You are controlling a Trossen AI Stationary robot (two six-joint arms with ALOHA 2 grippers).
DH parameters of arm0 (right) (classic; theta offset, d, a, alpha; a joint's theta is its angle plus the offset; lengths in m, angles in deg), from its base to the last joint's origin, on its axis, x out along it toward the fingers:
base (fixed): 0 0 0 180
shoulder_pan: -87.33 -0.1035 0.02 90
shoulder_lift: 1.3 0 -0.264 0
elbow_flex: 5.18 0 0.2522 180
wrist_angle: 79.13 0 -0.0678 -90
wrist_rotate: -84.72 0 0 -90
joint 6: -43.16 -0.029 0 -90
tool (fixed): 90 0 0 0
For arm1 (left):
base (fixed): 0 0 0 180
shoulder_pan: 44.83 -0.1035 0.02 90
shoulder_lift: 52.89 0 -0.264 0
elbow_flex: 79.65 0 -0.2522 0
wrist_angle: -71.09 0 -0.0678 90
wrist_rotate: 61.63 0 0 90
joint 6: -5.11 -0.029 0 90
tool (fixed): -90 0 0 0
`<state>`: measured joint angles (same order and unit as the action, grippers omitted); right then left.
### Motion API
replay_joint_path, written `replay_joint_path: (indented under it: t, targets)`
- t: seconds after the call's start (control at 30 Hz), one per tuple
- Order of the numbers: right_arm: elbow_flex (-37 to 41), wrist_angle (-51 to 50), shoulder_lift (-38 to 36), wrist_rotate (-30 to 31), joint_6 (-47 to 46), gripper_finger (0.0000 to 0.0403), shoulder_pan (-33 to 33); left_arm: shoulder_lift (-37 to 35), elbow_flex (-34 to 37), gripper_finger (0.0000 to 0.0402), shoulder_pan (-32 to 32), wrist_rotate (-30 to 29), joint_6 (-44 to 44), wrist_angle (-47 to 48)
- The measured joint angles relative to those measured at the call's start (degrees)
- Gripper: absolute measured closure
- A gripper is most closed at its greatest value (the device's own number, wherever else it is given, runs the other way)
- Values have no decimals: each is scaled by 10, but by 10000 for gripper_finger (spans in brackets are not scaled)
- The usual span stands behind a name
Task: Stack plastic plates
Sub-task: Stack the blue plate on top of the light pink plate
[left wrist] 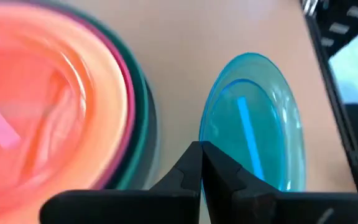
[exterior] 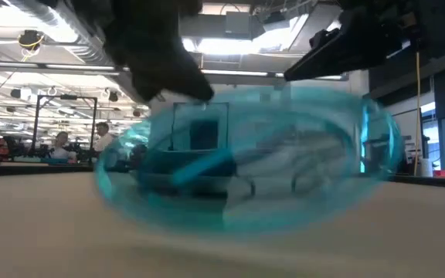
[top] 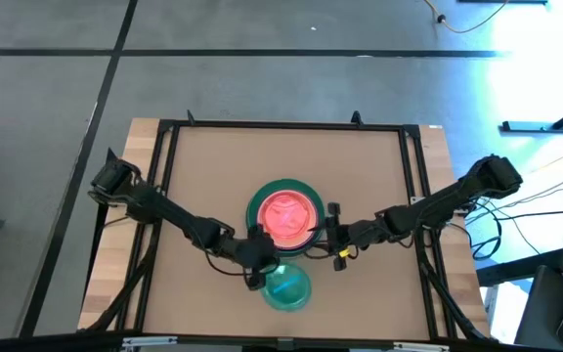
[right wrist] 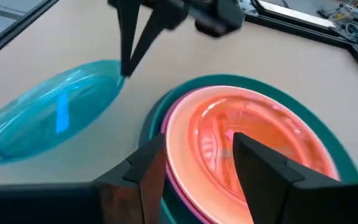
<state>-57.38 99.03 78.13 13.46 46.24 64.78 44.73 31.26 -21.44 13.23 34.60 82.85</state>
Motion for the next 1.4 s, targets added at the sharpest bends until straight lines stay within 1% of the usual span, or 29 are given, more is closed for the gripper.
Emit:
replay_joint_path:
  t: [0.17,0.33,0.43,0.53,0.73,0.87,0.93,1.03,1.23,1.4]
  targets:
    - [0,-44,-46,26,-1,226,0,-50,0,401,-6,-50,-50,0]
    - [0,-107,-98,77,0,226,0,-99,0,401,-18,-108,-105,1]
    - [0,-136,-126,106,-1,226,1,-125,0,401,-34,-137,-138,2]
    - [0,-152,-141,116,-3,226,1,-145,0,401,-59,-151,-165,6]
    - [0,-162,-143,117,-3,226,1,-151,0,401,-133,-149,-174,62]
    - [0,-169,-143,117,-3,226,1,-125,0,401,-182,-102,-154,87]
    - [0,-167,-143,117,-3,226,1,-112,0,401,-197,-88,-150,97]
    - [0,-164,-140,117,-3,226,1,-95,0,401,-209,-76,-149,113]
    - [0,-164,-123,117,-3,226,1,-77,0,401,-213,-79,-147,149]
    - [0,-162,-92,117,-3,226,2,-72,0,401,-214,-76,-150,149]
